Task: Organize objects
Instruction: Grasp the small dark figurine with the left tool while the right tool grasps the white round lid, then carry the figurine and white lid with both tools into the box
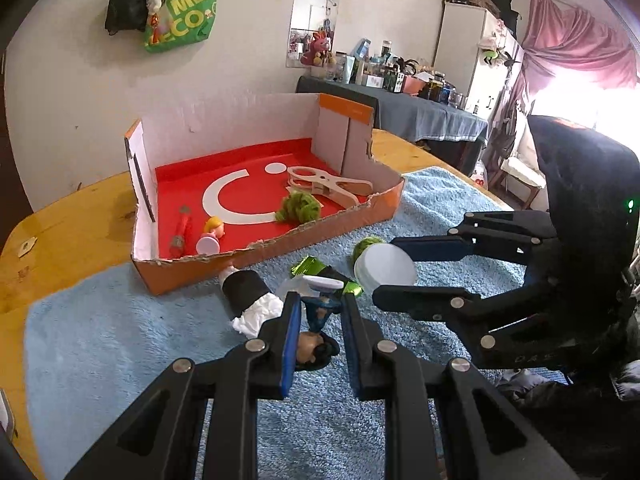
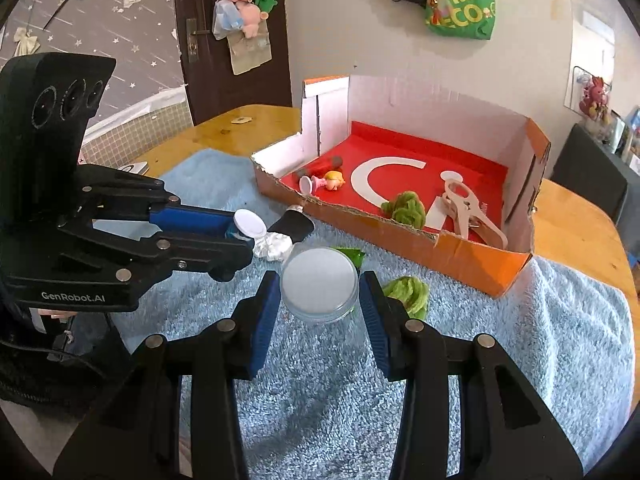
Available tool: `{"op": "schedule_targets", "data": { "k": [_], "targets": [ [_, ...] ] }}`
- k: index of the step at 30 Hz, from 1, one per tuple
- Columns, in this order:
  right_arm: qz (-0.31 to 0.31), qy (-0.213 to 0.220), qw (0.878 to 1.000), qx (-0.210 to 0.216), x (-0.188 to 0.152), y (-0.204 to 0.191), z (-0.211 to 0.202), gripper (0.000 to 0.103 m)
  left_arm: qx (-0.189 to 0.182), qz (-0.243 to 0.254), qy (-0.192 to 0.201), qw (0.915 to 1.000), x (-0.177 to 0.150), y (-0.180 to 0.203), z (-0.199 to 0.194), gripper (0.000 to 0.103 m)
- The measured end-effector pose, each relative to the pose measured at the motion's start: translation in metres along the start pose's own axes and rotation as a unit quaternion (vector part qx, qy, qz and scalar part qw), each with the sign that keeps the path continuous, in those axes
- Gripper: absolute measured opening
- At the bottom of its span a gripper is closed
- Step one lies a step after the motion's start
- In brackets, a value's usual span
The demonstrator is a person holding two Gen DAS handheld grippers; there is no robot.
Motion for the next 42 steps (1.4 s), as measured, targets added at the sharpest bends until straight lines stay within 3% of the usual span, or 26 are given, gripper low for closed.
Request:
{"op": "schedule_targets", "data": {
  "k": [10, 18, 27, 42],
  "targets": [
    [0.006, 0.008, 1.0, -0.003, 0.018, 0.009, 0.0, 0.039, 0.007, -0.011, 0.011, 0.9999, 0.025, -0.004, 0.001, 0.021],
    [0.007, -0.002, 1.0, -0.019, 0.061, 0.039, 0.018, 0.039, 0.024, -0.03, -0.008, 0.9992, 0.069, -0.029, 0.03, 0.021],
    [0.02, -0.069, 0.997, -0.02, 0.089, 0.082, 0.076, 0.039, 0.036, -0.068, -0.072, 0.9945, 0.101, -0.077, 0.092, 0.021],
    [0.009, -0.178, 0.984, -0.022, 0.085, 0.099, 0.139, 0.039, 0.055, -0.061, -0.161, 0.9836, 0.095, -0.112, 0.168, 0.021]
  ]
}}
Point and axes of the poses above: each gripper's, at about its wrist camera, not at the fingertips, and z roughly the way its jaws point, y to its right, x to its top, the point moved 5 cm from there along z, roughly the way its jaws point, and after that the axes turned 5 degrees about y, right-handed, at the moved point
